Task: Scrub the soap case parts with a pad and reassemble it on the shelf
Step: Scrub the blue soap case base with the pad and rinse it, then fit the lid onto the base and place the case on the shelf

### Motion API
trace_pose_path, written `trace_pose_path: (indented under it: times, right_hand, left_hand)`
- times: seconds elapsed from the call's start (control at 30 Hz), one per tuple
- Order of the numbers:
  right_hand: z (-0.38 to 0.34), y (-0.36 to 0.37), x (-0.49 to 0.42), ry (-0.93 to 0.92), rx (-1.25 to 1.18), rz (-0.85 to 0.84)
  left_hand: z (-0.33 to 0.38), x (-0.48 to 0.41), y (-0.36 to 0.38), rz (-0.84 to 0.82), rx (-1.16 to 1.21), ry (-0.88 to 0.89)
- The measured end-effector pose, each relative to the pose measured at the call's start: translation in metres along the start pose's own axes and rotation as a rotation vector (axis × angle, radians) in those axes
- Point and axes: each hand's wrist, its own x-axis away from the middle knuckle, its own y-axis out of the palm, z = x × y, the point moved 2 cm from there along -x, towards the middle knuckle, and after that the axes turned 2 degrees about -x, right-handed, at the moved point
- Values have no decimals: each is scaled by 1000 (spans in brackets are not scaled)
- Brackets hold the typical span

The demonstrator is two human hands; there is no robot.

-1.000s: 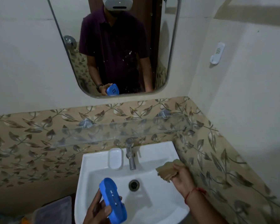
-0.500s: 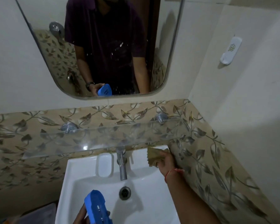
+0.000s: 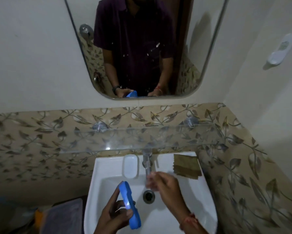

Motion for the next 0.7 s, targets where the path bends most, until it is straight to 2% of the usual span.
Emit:
trace_pose_path:
  times: [0.1,0.27,0.37,0.4,0.47,0.53,0.6,0.7]
  right_hand:
    - [-5,43,25,55,-48,-167]
    - [-13,56,36,-24,61,-106]
    - [-12,55,31,40,19,-42]
    - [-13,53,30,84,-20,-52]
    - [-17,51,30,179,-125,-146]
    - [-19,53,30,245,-175,-253]
    - [-20,57,30,253,-179,-307]
    - [-20,65,28,245,-233,-301]
  left_hand:
    - [11,-2,-1,7,-217,42]
    - [23,3,0,59,-487,133]
    - [21,7,-6,58,-552,131]
    - [19,6,-10,95,-471,117]
    - [21,10,-22,151,-86,42]
    - [26,6,-21,64,261,-107]
    - [31,6,-17,-42,413,-199]
    - [31,3,-9,-33,611,-238]
